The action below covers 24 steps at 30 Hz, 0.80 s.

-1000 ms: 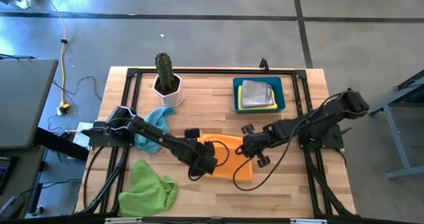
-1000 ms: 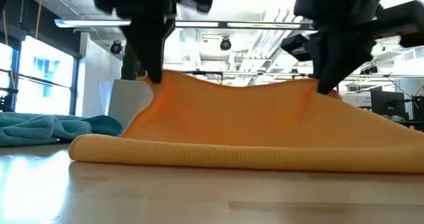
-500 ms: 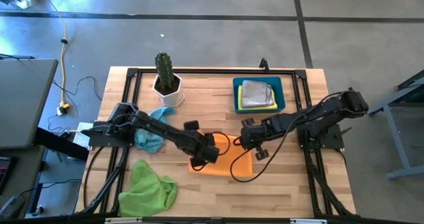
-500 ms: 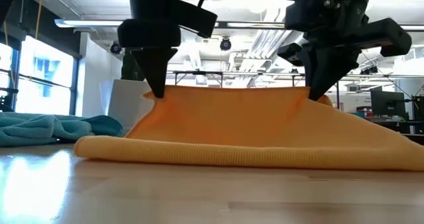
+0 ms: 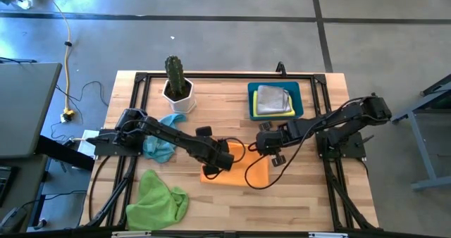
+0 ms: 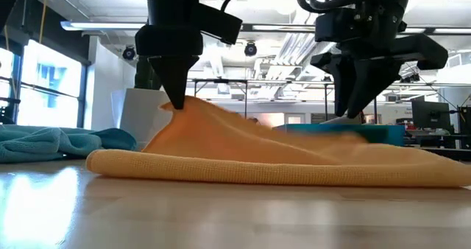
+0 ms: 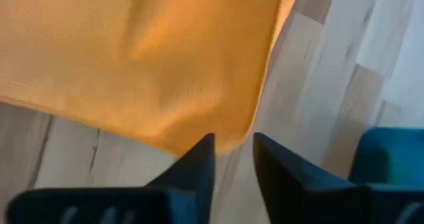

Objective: Fold microfiber towels
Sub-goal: Fold the orange microfiber cloth

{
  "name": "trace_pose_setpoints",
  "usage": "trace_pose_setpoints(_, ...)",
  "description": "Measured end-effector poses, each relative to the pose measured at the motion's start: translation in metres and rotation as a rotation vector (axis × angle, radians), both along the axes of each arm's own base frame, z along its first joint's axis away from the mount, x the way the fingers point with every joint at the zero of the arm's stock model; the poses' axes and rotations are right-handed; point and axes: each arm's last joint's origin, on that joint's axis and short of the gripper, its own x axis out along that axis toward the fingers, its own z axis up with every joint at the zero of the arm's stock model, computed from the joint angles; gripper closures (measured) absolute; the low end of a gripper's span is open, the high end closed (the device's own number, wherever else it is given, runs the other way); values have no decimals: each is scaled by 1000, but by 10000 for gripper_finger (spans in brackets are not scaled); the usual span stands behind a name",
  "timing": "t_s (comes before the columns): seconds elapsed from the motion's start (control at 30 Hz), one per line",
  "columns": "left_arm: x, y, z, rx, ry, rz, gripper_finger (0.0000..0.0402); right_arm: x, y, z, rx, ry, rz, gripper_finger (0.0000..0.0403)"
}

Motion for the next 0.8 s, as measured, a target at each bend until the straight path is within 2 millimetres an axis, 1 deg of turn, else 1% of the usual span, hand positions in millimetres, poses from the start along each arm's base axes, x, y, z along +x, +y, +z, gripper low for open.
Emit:
trace_pose_setpoints(0.13, 0, 0, 0, 5, 0, -1, 400, -1, 1, 0, 27, 0, -66, 269)
trace_pose_setpoints(0.3, 1, 4, 0, 38, -6, 5, 393, -1, 3, 0, 80, -5, -168, 257)
trace_pose_setpoints(0.4, 1, 11, 0, 40, -7, 25, 367, -1, 6, 0, 94, -7, -194, 259)
trace_pose_setpoints(0.6, 0, 24, -3, 18, -3, 114, 283, -2, 15, 0, 140, -21, -263, 265)
trace_pose_setpoints(0.7, -2, 28, -3, 33, 2, 160, 252, -1, 16, 1, 166, -43, -345, 265)
trace_pose_setpoints(0.8, -3, 26, -4, -47, 10, 196, 240, -1, 13, 1, 167, -73, -479, 265)
